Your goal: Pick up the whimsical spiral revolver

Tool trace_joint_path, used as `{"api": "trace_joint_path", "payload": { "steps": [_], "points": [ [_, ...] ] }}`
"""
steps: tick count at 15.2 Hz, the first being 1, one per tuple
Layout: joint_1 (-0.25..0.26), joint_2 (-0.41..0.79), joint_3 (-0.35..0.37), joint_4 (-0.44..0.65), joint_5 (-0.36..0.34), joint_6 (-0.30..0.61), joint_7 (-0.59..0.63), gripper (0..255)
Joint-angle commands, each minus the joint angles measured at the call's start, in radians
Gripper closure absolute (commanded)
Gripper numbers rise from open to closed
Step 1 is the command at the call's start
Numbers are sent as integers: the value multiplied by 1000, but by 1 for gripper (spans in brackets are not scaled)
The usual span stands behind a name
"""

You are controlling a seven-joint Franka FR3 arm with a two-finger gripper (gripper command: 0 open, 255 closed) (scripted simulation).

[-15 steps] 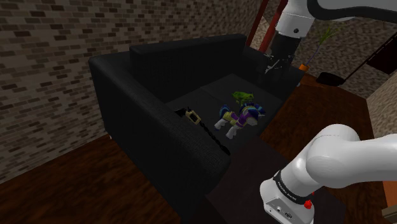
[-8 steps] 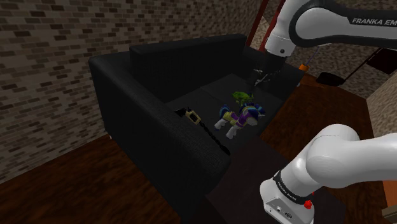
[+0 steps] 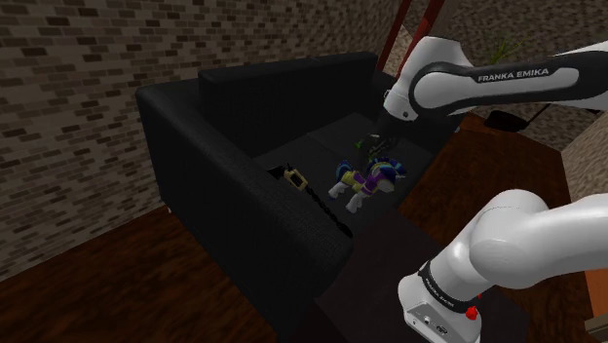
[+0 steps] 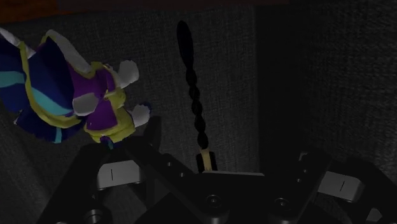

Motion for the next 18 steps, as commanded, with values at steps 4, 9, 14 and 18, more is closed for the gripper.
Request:
{"api": "trace_joint_path", "payload": {
  "steps": [4, 9, 14, 18],
  "points": [
    [49, 191, -71, -46, 48, 281, -97, 0],
    [171, 427, -176, -33, 219, 535, -283, 0],
    [341, 710, -249, 72, 756, 677, -739, 0],
    [257, 922, -116, 215, 1162, 684, -1100, 0]
  ]
}}
